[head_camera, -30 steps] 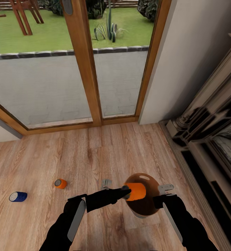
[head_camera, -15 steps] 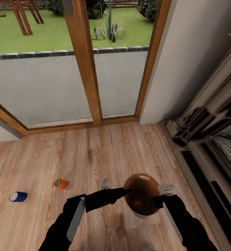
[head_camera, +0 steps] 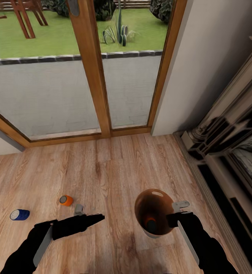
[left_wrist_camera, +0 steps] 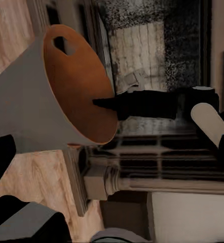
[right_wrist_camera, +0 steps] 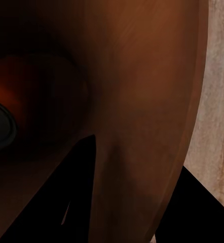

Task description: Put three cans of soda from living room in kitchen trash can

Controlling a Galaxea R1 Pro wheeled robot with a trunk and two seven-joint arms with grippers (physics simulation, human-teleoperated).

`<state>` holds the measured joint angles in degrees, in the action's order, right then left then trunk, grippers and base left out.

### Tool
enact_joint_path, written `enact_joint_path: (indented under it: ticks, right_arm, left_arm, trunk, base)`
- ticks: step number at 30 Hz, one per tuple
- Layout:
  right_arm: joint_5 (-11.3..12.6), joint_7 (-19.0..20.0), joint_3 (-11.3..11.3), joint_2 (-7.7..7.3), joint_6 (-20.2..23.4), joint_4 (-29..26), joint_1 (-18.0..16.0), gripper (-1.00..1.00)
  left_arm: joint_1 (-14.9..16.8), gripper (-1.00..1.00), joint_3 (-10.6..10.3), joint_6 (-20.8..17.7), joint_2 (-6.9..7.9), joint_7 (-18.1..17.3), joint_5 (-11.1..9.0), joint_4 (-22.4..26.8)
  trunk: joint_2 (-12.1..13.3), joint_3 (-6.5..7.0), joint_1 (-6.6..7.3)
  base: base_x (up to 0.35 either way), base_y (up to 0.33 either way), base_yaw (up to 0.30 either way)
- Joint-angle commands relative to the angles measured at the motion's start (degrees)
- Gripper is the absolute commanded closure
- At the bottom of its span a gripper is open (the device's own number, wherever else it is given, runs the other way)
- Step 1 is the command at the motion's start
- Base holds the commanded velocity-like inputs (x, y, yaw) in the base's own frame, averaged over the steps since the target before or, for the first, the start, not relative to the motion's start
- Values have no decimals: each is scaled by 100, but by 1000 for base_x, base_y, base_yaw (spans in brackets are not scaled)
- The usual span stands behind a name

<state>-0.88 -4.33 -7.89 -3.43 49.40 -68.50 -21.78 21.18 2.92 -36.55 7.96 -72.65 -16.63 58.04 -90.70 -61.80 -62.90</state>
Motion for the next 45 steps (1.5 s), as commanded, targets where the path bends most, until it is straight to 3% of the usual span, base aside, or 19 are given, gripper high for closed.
enact_joint_path:
  ticks: [1, 9, 12, 13, 14, 21, 24, 32, 34, 38, 45]
  right_arm:
    - [43, -1, -2, 0, -4, -2, -1, 100]
    - [47, 6, -8, 4, -8, -12, -1, 100]
    - [50, 8, -10, 7, -9, -14, 1, 100]
    - [51, 9, -10, 17, -7, -14, 0, 100]
    - [52, 10, -11, 54, -7, -14, 0, 100]
    - [53, 11, -11, 93, -8, -22, 2, 100]
    - [53, 11, -12, 101, -9, -23, 1, 100]
    - [53, 11, -65, 105, -9, -23, 4, 100]
    - [53, 6, -305, 106, -9, -24, 5, 100]
    - [53, -4, -572, 106, -9, -24, 4, 100]
    - [53, -7, -638, 105, -32, -24, 3, 100]
  left_arm:
    - [0, -100, 42, 70, 80, -6, 1, -136]
    - [0, -100, 201, 1052, 743, -6, 8, -1380]
    - [0, -100, 251, 1294, 868, 69, 9, -1652]
    - [0, -100, 296, 1442, 917, 200, 10, -1812]
    - [0, -100, 340, 1619, 961, 544, 7, -2025]
    - [0, -100, 374, 1862, 994, 1690, -4, -2287]
    - [0, -100, 381, 1901, 997, 1902, -4, -2316]
    - [0, -100, 391, 2121, 997, 2065, 0, -2327]
    - [0, -100, 397, 2150, 997, 2249, -4, -2325]
    - [0, -100, 403, 2166, 997, 2383, -13, -2306]
    - [0, -100, 537, 2169, 997, 2410, -15, -2298]
  trunk:
    - [0, 0, 0]
    - [0, 0, 0]
    - [0, 0, 0]
    - [0, 0, 0]
    - [0, 0, 0]
    - [0, 0, 0]
    - [0, 0, 0]
    - [0, 0, 0]
    - [0, 0, 0]
    - [0, 0, 0]
    - [0, 0, 0]
  base:
    - [0, 0, 0]
    - [0, 0, 0]
    - [0, 0, 0]
    - [0, 0, 0]
    - [0, 0, 0]
    - [1, 0, 0]
    - [23, 0, 0]
    - [160, 0, 0]
    - [303, 0, 0]
    - [329, 0, 0]
    - [325, 18, 0]
